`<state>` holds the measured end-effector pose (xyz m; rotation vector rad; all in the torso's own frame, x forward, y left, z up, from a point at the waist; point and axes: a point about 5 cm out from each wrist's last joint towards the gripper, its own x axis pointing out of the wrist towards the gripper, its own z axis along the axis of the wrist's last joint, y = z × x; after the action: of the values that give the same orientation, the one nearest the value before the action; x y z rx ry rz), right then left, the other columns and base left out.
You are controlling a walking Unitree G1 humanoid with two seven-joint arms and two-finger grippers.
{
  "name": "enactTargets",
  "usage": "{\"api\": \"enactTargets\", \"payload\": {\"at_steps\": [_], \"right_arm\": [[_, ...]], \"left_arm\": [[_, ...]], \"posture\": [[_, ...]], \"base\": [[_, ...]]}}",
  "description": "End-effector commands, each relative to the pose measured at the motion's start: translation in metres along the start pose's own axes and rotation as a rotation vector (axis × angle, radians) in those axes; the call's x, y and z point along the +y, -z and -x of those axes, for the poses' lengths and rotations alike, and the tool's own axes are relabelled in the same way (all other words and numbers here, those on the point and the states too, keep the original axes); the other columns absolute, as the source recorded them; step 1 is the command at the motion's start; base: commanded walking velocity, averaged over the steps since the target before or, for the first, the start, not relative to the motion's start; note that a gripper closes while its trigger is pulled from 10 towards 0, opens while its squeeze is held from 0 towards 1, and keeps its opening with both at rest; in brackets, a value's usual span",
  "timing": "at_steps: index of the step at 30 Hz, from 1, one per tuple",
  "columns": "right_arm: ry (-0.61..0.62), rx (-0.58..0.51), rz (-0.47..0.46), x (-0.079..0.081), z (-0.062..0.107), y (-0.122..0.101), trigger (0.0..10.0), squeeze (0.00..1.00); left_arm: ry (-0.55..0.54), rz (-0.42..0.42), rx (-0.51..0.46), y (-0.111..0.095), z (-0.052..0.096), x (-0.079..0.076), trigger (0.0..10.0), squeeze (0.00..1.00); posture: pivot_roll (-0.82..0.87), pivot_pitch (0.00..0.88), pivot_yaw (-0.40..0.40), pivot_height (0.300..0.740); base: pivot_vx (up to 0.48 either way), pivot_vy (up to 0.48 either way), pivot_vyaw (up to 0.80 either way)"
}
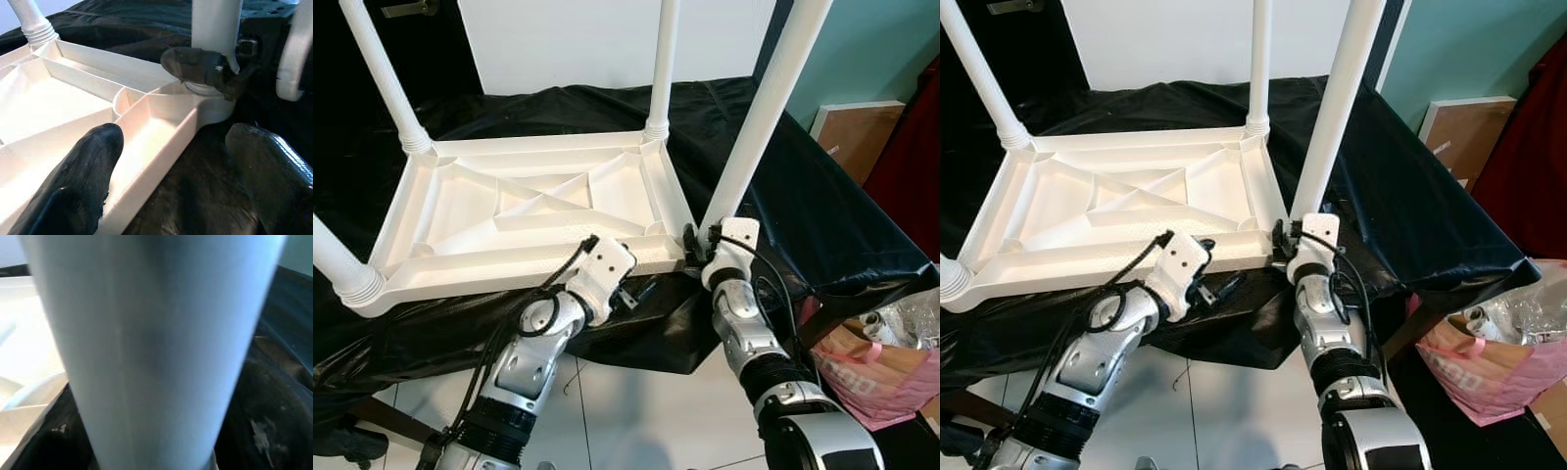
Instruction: Building children table
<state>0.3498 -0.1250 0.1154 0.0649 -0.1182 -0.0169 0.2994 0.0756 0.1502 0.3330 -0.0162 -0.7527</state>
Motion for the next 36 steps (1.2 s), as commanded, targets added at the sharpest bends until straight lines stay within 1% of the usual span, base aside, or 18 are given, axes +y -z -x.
{"api": "enactTargets", "payload": {"at_steps": [1, 4, 5, 6, 9, 11, 14, 18, 20, 21, 23, 29, 31, 32, 34, 35, 36], "right_arm": [[-0.019, 0.020, 0.001, -0.011, 0.009, 0.009, 10.0, 1.00], [-0.058, 0.023, 0.004, -0.013, 0.014, 0.012, 10.0, 1.00], [-0.087, 0.024, -0.007, -0.012, 0.017, 0.013, 10.0, 0.84], [-0.110, 0.008, -0.001, -0.012, 0.020, 0.012, 10.0, 0.00], [-0.123, -0.004, 0.003, -0.012, 0.022, 0.012, 10.0, 0.00], [-0.142, -0.023, -0.009, -0.013, 0.028, 0.010, 10.0, 0.00], [-0.145, -0.026, -0.014, -0.014, 0.030, 0.009, 10.0, 0.00], [-0.136, -0.030, -0.012, -0.021, 0.034, 0.009, 10.0, 0.00], [-0.149, -0.036, -0.019, -0.028, 0.044, 0.009, 10.0, 0.00], [-0.149, -0.036, -0.019, -0.028, 0.044, 0.009, 10.0, 0.00], [-0.156, -0.037, -0.020, -0.030, 0.049, 0.008, 10.0, 0.00], [-0.159, -0.035, -0.021, -0.030, 0.050, 0.008, 10.0, 0.00], [-0.165, -0.033, -0.023, -0.030, 0.053, 0.006, 10.0, 0.00], [-0.165, -0.033, -0.023, -0.030, 0.053, 0.006, 10.0, 0.00], [-0.165, -0.030, -0.024, -0.031, 0.056, 0.006, 10.0, 0.00], [-0.165, -0.029, -0.024, -0.031, 0.056, 0.005, 10.0, 0.00], [-0.160, -0.028, -0.026, -0.032, 0.057, 0.005, 10.0, 0.00]], "left_arm": [[-0.087, -0.010, 0.054, 0.010, 0.002, 0.009, 10.0, 0.00], [-0.112, -0.020, 0.077, 0.013, 0.004, 0.014, 10.0, 0.00], [-0.122, -0.028, 0.092, 0.015, 0.004, 0.016, 10.0, 0.00], [-0.122, -0.035, 0.107, 0.017, 0.005, 0.017, 10.0, 0.00], [-0.120, -0.039, 0.116, 0.019, 0.006, 0.018, 10.0, 0.00], [-0.124, -0.056, 0.157, 0.025, 0.009, 0.022, 10.0, 0.00], [-0.123, -0.061, 0.170, 0.027, 0.010, 0.023, 10.0, 0.00], [-0.126, -0.070, 0.202, 0.033, 0.014, 0.027, 10.0, 0.00], [-0.164, -0.070, 0.268, 0.044, 0.021, 0.036, 10.0, 0.00], [-0.164, -0.070, 0.268, 0.044, 0.021, 0.036, 10.0, 0.00], [-0.185, -0.076, 0.303, 0.049, 0.025, 0.041, 10.0, 0.00], [-0.192, -0.087, 0.314, 0.050, 0.026, 0.043, 10.0, 0.00], [-0.241, -0.066, 0.356, 0.056, 0.032, 0.053, 10.0, 0.00], [-0.241, -0.066, 0.356, 0.056, 0.032, 0.053, 10.0, 0.00], [-0.293, -0.039, 0.393, 0.061, 0.038, 0.062, 10.0, 0.00], [-0.302, -0.035, 0.401, 0.062, 0.039, 0.064, 10.0, 0.00], [-0.301, -0.009, 0.402, 0.064, 0.041, 0.064, 10.0, 0.00]], "posture": [[0.02, 0.074, -0.058, 0.740], [0.02, 0.074, -0.057, 0.740], [0.02, 0.074, -0.057, 0.740], [0.02, 0.070, -0.054, 0.740], [0.02, 0.074, -0.049, 0.740], [0.02, 0.075, -0.045, 0.740], [0.02, 0.075, -0.045, 0.740], [0.00, 0.078, -0.031, 0.740], [0.00, 0.077, -0.025, 0.740], [0.00, 0.077, -0.025, 0.740], [-0.01, 0.075, -0.024, 0.740], [-0.01, 0.075, -0.024, 0.740], [-0.01, 0.074, -0.023, 0.740], [-0.01, 0.074, -0.023, 0.740], [-0.02, 0.075, -0.021, 0.740], [-0.02, 0.075, -0.021, 0.740], [-0.02, 0.074, -0.019, 0.740]], "base": [[0.000, 0.000, 0.00], [0.000, 0.000, 0.00], [0.000, 0.000, 0.00], [0.000, 0.000, 0.00], [0.000, 0.000, 0.00], [0.000, 0.000, 0.00], [0.000, 0.000, 0.00], [0.000, 0.000, 0.00], [0.000, 0.000, 0.00], [0.000, 0.000, 0.00], [0.000, 0.000, 0.00], [0.000, 0.000, 0.00], [0.000, 0.000, 0.00], [0.000, 0.000, 0.00], [0.000, 0.000, 0.00], [0.000, 0.000, 0.00], [0.000, 0.000, 0.00]]}}
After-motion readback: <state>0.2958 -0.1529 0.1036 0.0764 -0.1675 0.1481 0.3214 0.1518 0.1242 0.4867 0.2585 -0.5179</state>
